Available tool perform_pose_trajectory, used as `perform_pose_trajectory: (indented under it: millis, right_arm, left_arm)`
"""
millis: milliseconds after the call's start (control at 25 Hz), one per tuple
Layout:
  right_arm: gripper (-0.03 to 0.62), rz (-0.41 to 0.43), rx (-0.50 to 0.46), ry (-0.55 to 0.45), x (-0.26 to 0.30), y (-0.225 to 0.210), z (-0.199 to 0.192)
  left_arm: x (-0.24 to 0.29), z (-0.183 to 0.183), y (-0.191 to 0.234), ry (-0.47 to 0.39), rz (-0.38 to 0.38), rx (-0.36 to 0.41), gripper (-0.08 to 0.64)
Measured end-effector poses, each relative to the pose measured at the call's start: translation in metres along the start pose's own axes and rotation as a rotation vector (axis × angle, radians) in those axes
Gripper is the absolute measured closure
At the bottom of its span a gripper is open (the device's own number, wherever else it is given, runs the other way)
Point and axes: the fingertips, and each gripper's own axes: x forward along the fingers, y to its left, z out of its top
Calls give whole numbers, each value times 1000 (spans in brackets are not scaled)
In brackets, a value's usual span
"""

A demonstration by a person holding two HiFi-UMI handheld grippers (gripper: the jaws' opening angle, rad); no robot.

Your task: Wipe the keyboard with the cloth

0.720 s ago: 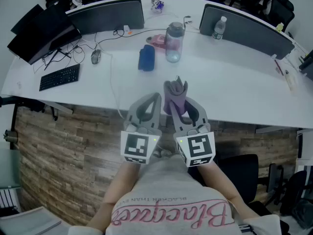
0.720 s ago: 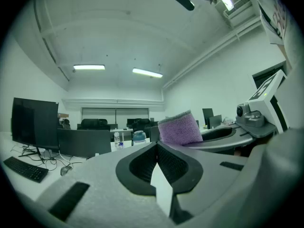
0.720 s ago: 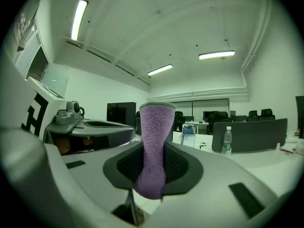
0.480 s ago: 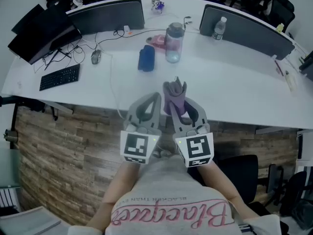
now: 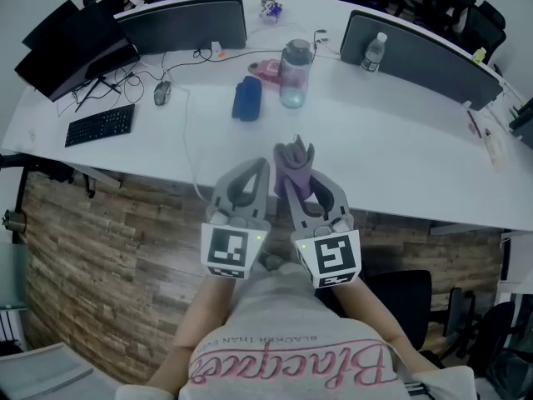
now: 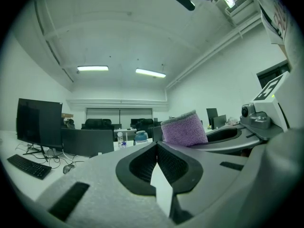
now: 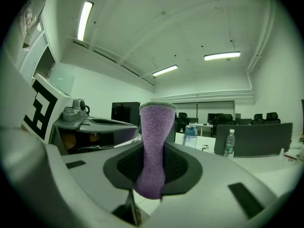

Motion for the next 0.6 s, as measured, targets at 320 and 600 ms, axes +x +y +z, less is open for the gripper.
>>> perform_pose_trajectory:
  millis: [320, 600]
  right_arm:
    - [511, 24, -2, -31, 11, 7, 5]
    - [509, 24, 14, -53, 32, 32, 12]
  left_arm:
    - [-12, -4, 20, -14, 61, -8, 555]
    - [-29, -10, 57, -20, 84, -5, 555]
